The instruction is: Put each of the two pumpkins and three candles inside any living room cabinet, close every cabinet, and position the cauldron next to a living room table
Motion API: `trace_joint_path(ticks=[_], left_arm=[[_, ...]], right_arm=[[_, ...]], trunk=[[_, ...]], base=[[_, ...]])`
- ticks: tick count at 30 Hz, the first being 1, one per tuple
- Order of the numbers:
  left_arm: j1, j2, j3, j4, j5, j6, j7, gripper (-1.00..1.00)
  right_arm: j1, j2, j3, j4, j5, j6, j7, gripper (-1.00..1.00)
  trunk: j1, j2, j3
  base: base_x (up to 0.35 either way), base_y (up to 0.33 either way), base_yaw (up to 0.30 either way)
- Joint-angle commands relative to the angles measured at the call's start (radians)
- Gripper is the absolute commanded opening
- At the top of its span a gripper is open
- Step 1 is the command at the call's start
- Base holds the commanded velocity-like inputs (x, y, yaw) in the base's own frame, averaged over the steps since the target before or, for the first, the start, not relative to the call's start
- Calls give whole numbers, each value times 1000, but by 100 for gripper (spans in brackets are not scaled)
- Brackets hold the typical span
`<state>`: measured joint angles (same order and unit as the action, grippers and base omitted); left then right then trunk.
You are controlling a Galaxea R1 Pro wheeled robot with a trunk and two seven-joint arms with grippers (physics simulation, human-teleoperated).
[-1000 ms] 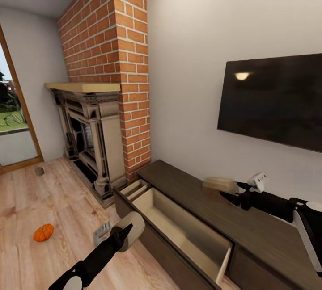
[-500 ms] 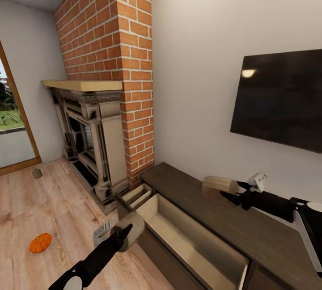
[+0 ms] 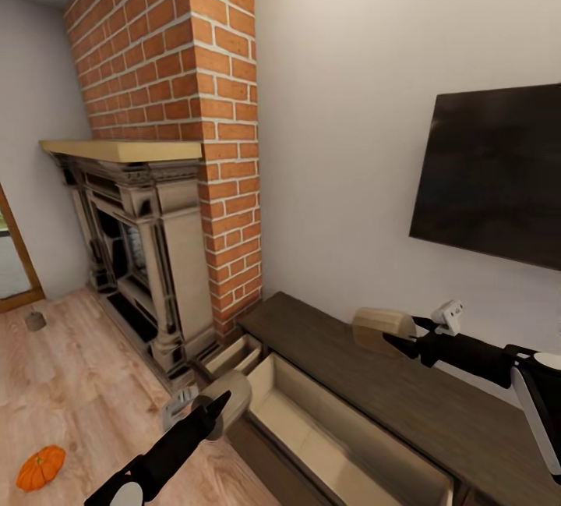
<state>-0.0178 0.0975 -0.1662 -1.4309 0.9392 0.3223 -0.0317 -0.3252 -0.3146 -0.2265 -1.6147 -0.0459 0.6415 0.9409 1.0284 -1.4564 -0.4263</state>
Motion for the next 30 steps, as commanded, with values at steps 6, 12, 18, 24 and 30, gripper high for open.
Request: trace_joint_path(ticks=[6, 12, 18, 24, 30], left_arm=[[0, 1, 0, 0, 10, 3, -1, -100], [0, 1, 0, -1, 9, 3, -1, -100], [-1, 1, 0, 0, 9, 3, 0, -100], [-1, 1, 0, 0, 9, 3, 2, -100], [-1, 0, 0, 0, 8, 3, 3, -100]], right_arm=[[-1, 0, -1, -1, -8, 10, 1, -100], [-1, 0, 0, -1, -8, 10, 1, -100], [-1, 0, 0, -1, -8, 11, 2, -100], [0, 0, 1, -1, -8, 9, 1, -100], [0, 1, 1, -2, -8, 7, 1, -100]], trunk=[[0, -1, 1], [0, -1, 3], [0, -1, 5], [0, -1, 7], [0, -1, 9]], base=[[213, 270, -291], [169, 294, -292], [170, 296, -292], [187, 290, -292], [236, 254, -292]])
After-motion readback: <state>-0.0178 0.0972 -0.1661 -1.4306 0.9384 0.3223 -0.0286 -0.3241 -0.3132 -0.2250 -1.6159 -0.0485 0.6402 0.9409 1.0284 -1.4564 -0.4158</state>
